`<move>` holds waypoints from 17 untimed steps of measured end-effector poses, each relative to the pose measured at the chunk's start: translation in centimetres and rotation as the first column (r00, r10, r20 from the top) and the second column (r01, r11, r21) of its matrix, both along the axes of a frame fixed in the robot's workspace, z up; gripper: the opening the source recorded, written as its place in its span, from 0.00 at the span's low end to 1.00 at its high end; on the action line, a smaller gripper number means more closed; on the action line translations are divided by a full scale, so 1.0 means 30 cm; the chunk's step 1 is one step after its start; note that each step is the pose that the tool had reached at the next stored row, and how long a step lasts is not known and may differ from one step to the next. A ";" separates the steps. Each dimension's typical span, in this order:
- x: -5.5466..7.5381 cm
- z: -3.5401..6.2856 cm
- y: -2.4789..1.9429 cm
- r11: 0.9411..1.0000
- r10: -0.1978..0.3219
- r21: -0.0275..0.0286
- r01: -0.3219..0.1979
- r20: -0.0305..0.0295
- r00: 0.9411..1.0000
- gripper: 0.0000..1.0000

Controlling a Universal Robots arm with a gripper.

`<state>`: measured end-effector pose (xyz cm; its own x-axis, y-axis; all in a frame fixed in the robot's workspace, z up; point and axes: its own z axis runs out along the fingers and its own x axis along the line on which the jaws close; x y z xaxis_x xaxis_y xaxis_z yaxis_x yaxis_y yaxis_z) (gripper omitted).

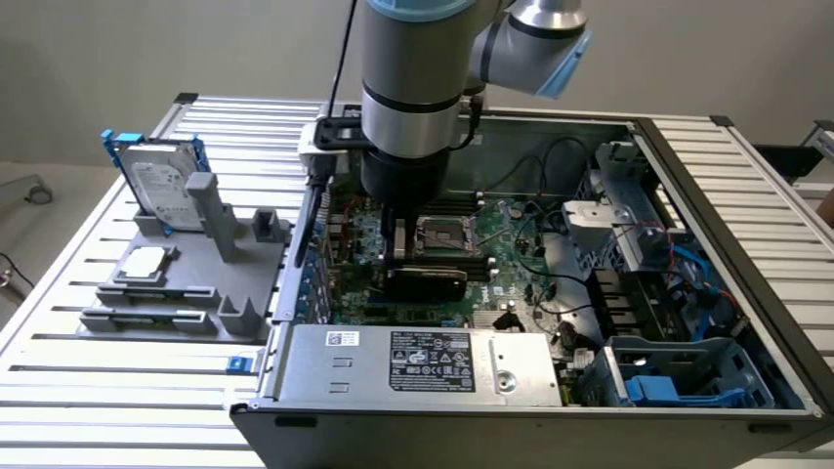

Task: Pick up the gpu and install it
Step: 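Insert the gpu into the slot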

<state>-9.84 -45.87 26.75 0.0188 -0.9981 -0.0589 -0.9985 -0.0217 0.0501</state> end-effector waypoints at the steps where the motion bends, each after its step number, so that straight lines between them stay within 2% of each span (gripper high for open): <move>1: 0.000 -0.001 0.000 1.000 0.000 0.000 0.000 0.000 1.000 0.11; 9: -0.003 -0.003 0.003 1.000 0.000 0.000 0.000 -0.001 1.000 0.11; 17: -0.012 -0.004 0.003 1.000 0.000 0.000 0.000 -0.005 1.000 0.11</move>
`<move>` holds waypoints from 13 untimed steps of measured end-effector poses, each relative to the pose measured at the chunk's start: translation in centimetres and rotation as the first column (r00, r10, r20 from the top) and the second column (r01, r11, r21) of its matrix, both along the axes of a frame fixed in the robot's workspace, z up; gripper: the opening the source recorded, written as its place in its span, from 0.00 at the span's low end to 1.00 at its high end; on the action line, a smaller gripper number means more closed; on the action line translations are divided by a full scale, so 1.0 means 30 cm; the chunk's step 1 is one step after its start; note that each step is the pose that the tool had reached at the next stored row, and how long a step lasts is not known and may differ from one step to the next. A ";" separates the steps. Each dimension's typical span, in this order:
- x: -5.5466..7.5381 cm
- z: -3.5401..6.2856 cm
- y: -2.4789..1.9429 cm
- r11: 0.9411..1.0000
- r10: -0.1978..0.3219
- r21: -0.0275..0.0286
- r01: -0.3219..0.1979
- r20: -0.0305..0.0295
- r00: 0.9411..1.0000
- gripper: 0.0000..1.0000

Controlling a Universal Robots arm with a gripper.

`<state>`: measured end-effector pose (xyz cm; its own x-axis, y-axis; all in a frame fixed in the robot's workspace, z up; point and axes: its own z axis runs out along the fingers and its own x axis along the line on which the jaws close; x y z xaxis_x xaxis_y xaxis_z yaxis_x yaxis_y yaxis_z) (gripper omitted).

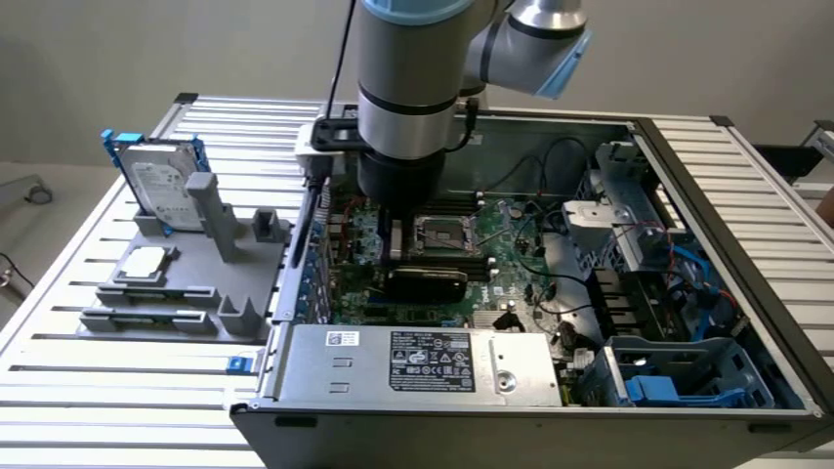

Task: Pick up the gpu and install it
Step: 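Insert the gpu into the slot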

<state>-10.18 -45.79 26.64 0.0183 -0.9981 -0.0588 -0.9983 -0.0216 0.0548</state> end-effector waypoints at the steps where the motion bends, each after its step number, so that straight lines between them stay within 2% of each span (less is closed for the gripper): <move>1: -0.002 0.000 0.000 1.000 0.000 0.000 0.000 0.000 1.000 0.11; 13: -0.021 -0.001 0.000 1.000 0.001 -0.001 -0.001 -0.004 1.000 0.11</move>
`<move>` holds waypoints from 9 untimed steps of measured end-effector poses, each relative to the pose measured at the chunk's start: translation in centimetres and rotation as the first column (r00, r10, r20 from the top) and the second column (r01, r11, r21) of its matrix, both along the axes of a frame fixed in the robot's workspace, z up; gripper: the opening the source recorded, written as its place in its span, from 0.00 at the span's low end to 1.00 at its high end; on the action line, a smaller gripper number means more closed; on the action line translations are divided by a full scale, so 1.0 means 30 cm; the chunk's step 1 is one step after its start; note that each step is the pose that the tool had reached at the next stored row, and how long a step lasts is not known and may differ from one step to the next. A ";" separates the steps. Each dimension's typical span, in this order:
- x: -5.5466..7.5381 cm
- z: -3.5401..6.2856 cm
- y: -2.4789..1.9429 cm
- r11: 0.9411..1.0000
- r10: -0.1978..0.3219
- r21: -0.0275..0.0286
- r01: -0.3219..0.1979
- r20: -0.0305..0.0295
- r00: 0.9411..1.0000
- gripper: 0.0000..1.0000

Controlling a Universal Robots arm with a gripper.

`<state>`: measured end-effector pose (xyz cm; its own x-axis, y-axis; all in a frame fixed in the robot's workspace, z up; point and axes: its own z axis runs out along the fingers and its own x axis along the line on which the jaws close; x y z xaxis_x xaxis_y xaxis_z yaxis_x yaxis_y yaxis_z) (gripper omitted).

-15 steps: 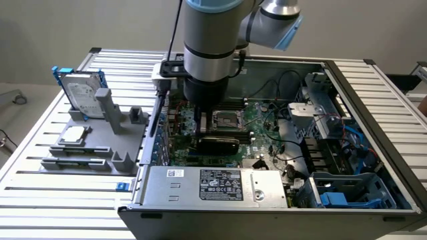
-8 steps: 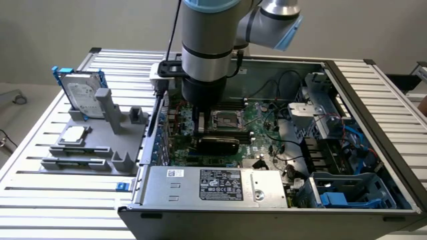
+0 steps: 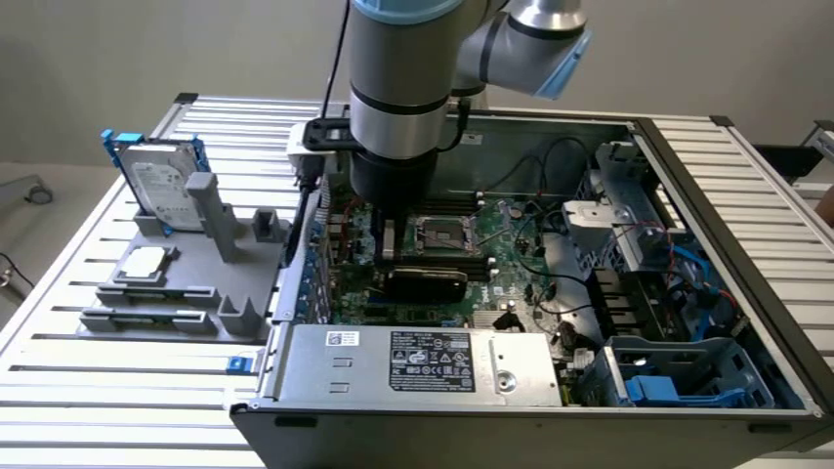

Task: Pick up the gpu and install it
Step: 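Insert the gpu into the slot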

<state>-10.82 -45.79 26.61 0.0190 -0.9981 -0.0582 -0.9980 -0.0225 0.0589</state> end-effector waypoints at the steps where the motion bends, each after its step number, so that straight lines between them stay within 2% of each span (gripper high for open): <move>1: -0.001 -0.001 0.000 1.000 0.000 -0.001 0.000 0.000 1.000 0.11; 5: -0.005 -0.002 0.000 1.000 0.001 -0.002 -0.001 -0.002 1.000 0.11; 9: -0.005 0.005 0.000 1.000 0.001 0.000 -0.001 -0.003 1.000 0.11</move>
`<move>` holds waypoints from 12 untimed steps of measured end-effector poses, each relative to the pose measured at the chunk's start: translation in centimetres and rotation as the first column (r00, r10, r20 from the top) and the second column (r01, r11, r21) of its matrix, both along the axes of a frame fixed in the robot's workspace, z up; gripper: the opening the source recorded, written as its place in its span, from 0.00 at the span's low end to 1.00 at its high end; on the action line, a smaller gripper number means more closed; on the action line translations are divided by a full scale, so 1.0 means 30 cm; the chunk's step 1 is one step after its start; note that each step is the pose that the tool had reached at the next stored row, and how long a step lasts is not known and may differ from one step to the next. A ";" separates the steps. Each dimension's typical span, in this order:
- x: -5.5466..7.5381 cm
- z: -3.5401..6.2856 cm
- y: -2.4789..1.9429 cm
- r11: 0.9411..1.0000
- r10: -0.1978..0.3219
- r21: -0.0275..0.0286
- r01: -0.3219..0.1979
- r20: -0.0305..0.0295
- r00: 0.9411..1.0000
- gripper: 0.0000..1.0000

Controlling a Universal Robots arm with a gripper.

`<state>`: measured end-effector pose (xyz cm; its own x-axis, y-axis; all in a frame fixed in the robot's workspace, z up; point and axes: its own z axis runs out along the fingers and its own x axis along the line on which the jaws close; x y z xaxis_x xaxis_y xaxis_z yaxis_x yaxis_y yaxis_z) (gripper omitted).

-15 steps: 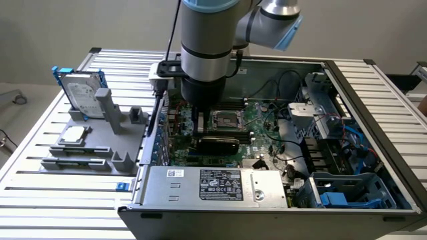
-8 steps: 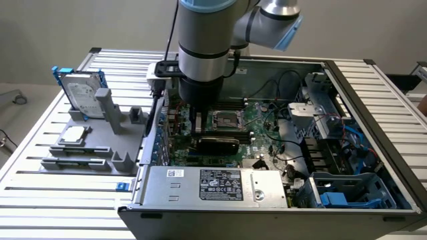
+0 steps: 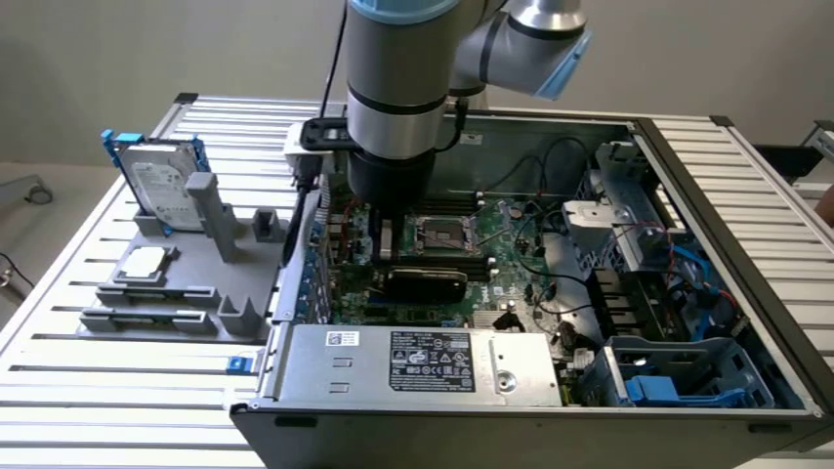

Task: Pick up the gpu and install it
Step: 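Insert the gpu into the slot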

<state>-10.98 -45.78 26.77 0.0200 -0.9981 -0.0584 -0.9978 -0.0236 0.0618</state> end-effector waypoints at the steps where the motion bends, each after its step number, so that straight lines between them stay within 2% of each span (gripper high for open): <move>1: 0.000 0.007 0.000 1.000 0.000 -0.001 0.000 -0.001 1.000 0.11; 7: -0.001 0.022 0.000 1.000 0.000 -0.002 0.000 -0.004 1.000 0.11; 12: -0.001 0.087 -0.001 1.000 0.000 -0.002 0.000 -0.006 1.000 0.11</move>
